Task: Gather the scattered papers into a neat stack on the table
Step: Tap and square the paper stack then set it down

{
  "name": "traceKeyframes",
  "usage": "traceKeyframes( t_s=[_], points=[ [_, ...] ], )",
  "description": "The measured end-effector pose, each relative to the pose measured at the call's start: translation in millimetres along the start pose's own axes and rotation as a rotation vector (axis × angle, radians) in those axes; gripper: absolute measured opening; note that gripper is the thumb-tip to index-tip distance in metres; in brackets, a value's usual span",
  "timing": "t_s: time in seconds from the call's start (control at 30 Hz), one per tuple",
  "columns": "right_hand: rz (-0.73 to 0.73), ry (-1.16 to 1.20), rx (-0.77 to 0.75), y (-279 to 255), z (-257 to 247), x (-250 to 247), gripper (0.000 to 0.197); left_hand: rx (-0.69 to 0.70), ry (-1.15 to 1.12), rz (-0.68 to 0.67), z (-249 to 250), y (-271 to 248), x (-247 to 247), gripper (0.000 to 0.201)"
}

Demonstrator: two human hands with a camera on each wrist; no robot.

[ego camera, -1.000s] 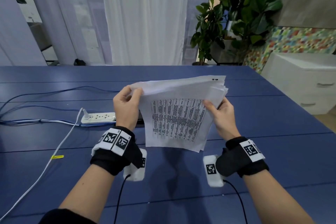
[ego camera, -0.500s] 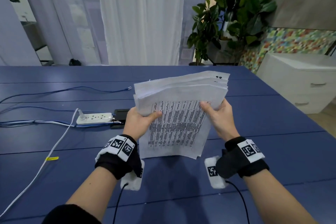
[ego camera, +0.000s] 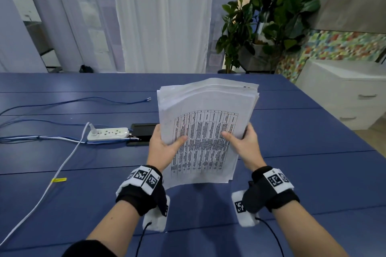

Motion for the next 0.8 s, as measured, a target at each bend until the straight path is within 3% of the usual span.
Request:
traceKeyframes(
  t_s=[0.23,0.43,0.63,0.7,0.8],
  points=[
    [0.031,0.064,0.047,-2,11,-2,0.028,0.025,-0.039,0.051,1,-2,-5,0.045],
    [0.002,0.072,0.148,-22,42,12,0.034,-0.101,-0.004,-0.006,-25,-28,11,0.050],
    [0.052,0.152,0.118,-20,32,5,0.028,-0.083,-0.029,0.124,-18,-19,3,0.026],
    [0.049,0.165,0.073,-18,21,6,0.030,0.020,-0.010,0.117,0,-13,3,0.037],
    [0.025,0.129,0.006,-12,4,5,0.032,0.205,-0.042,0.161,30,-7,-3,0.076]
  ],
)
Point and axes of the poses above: each hand's wrist, its own y-axis towards the middle knuckle, its own x-axis out of the palm, z = x × y, the point moved 6 cm from there along y, towards the middle knuckle, and after that the axes turned 2 degrees about -z, right-handed, at the moved point
